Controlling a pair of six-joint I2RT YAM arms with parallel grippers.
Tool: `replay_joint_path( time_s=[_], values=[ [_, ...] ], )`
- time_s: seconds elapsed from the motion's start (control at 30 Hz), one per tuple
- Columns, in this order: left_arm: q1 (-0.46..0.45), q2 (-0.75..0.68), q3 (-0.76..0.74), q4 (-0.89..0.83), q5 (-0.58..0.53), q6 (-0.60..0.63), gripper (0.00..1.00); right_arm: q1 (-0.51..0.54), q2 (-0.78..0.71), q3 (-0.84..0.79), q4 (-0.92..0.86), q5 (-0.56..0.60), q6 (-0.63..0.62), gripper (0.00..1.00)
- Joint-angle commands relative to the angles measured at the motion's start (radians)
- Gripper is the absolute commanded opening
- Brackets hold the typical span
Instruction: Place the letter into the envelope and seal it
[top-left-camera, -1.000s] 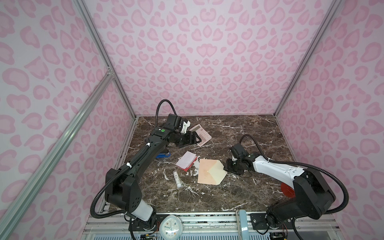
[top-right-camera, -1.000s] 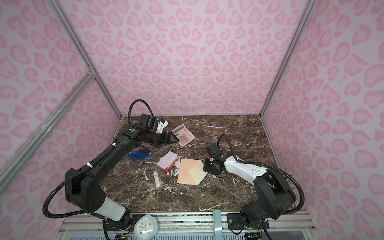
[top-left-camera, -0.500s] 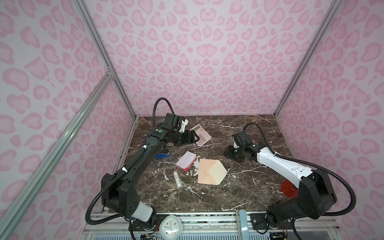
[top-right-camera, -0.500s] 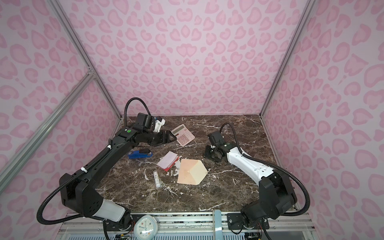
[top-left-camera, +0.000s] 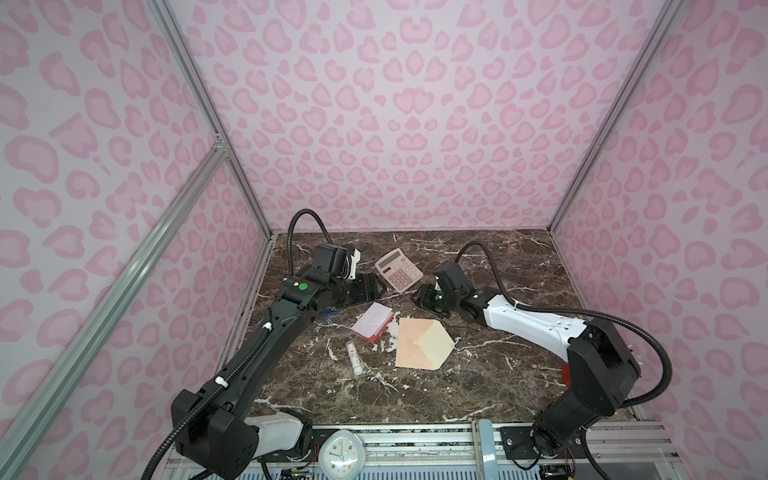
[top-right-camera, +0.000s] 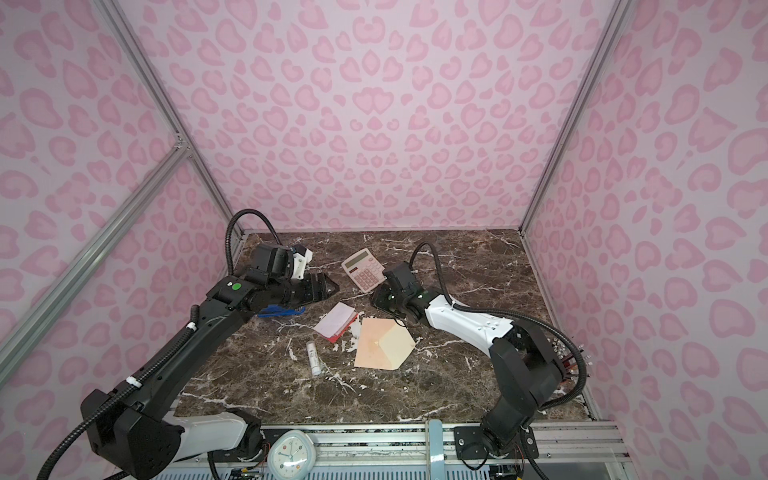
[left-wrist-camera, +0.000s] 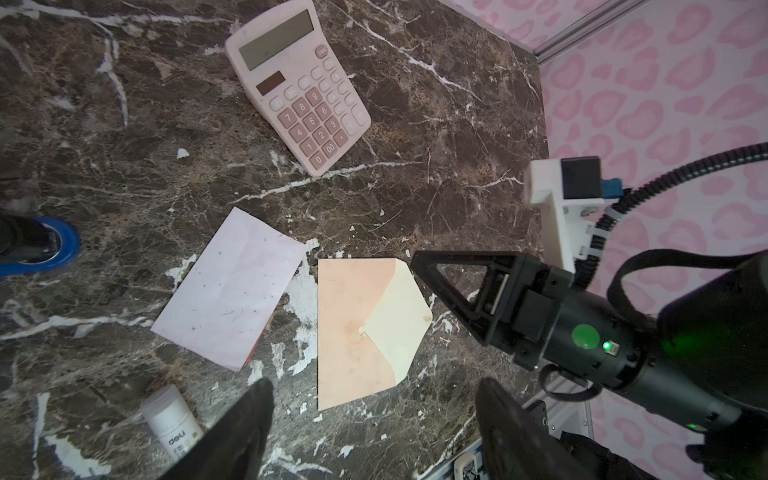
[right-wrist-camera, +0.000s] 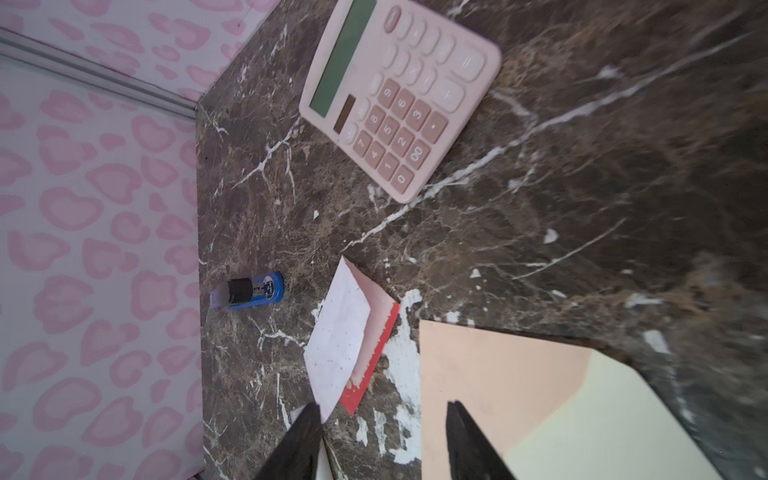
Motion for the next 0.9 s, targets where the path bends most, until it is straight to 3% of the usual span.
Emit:
replay_joint_path(
  time_s=[0.0,0.37,0.87],
  values=[
    [0.001,-0.031,-0.015,-0.007,-0.043,0.000,0.79,0.038,0.075,0.013,0.148,-0.021,0.059,0.52],
    [0.004,-0.146,-0.092,-0.073,-0.088,0.025,0.82,0.084,0.255,0.072,0.255,-0.069,0.156,0.53],
    [0.010,-0.228,-0.126,-0.123,-0.085,0.037,0.83,0.144,0.360,0.088,0.321,-0.062,0.231,0.48]
  ],
)
